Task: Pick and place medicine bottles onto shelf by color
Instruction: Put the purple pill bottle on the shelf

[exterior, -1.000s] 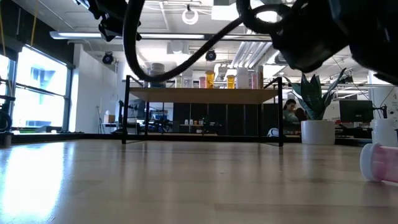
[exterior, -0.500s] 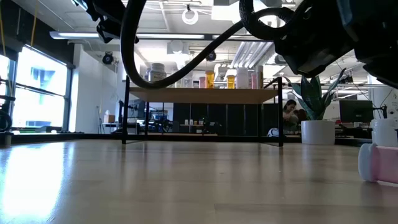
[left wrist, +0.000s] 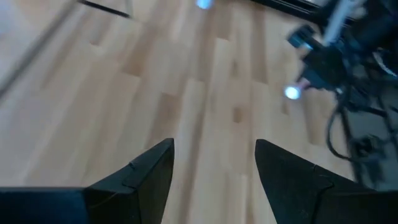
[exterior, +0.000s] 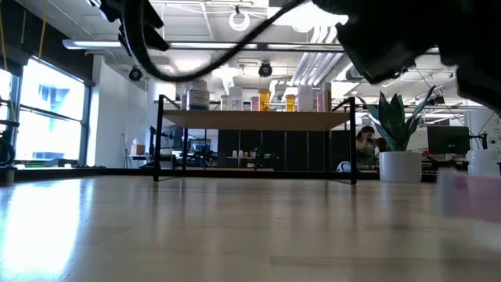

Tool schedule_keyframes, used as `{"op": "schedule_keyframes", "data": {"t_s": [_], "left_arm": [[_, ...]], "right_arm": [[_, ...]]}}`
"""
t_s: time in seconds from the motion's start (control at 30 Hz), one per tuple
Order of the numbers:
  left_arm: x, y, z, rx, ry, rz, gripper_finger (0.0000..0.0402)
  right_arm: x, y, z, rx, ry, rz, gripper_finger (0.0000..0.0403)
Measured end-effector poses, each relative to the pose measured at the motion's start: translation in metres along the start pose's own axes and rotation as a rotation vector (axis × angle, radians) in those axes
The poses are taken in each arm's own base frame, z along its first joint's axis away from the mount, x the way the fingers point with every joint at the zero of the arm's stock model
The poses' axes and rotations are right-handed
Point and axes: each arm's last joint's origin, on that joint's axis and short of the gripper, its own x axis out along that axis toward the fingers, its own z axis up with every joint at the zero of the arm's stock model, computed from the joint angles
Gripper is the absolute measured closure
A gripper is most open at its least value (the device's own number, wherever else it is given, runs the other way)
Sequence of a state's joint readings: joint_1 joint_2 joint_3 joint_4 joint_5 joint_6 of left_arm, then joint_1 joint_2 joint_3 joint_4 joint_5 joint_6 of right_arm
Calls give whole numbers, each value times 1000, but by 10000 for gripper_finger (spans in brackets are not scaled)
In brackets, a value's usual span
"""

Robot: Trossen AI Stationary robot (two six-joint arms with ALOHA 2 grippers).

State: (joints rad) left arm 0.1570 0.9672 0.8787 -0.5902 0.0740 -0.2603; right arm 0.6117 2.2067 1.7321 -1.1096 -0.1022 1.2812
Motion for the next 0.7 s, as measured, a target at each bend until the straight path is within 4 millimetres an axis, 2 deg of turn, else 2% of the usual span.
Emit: {"op": "schedule_keyframes", "data": {"t_s": [0.37, 0.7], "left_arm": [[0, -2, -5, -5, 69, -80, 188], [-1, -6, -7, -10, 119, -252, 188]], "right_arm": [[-41, 4, 31, -68, -207, 244, 324], [-60, 10, 82, -134, -391, 501, 325]]}}
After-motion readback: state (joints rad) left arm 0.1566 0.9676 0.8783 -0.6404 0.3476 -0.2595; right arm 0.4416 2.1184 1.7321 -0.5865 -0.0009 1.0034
